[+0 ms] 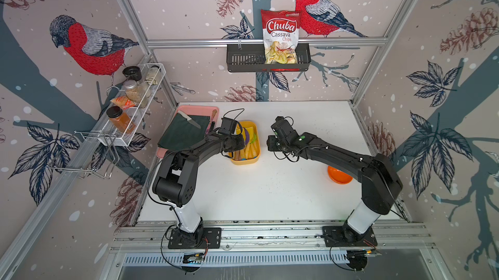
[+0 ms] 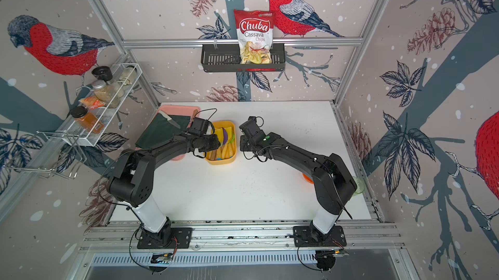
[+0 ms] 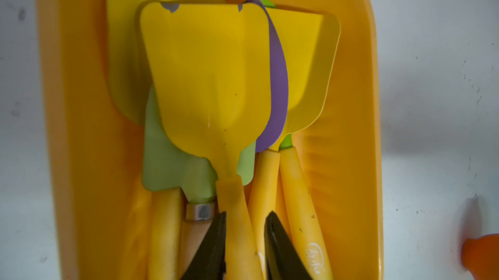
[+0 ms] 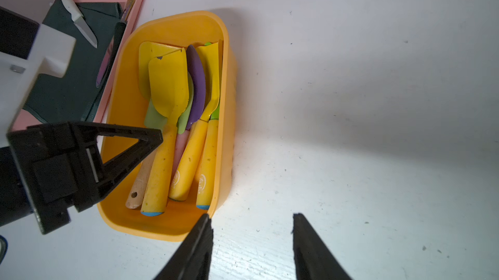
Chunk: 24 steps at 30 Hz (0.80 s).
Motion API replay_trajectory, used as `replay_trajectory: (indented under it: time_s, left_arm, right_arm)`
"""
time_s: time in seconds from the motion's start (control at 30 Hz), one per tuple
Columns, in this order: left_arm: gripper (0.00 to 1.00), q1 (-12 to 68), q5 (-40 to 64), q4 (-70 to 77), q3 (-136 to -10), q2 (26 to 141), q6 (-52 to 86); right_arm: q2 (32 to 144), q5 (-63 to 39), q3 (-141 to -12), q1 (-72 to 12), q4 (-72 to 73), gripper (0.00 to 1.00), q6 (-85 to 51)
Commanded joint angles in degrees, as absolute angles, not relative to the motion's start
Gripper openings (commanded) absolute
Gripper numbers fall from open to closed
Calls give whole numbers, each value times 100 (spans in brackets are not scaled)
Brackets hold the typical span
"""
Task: Take the shovel out of the storage box
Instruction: Pick up the shovel from the storage box.
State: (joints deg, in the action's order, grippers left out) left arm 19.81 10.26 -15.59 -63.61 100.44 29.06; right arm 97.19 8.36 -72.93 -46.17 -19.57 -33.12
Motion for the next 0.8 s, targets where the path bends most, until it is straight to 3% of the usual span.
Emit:
replay_trajectory:
  time_s: [0.0, 0.63, 0.7, 0.77]
  left_arm:
    - [30, 1995, 996, -1800, -6447, 10189, 2789]
    - [34, 2163, 787, -2158, -6847, 10778, 2732]
    - [31, 2164, 844, -2083, -6809, 10801, 2758]
    - [19, 2163, 896, -2006, -6785, 10778, 2789]
  right_arm:
    - [9650, 807, -7208, -4601, -1684, 51, -3340]
    - [9643, 331, -6935, -4420, -1344, 52, -3410]
    - [9633, 298, -6913, -4418, -1302, 52, -3419]
    - [9631, 280, -6908, -4416, -1283, 52, -3419]
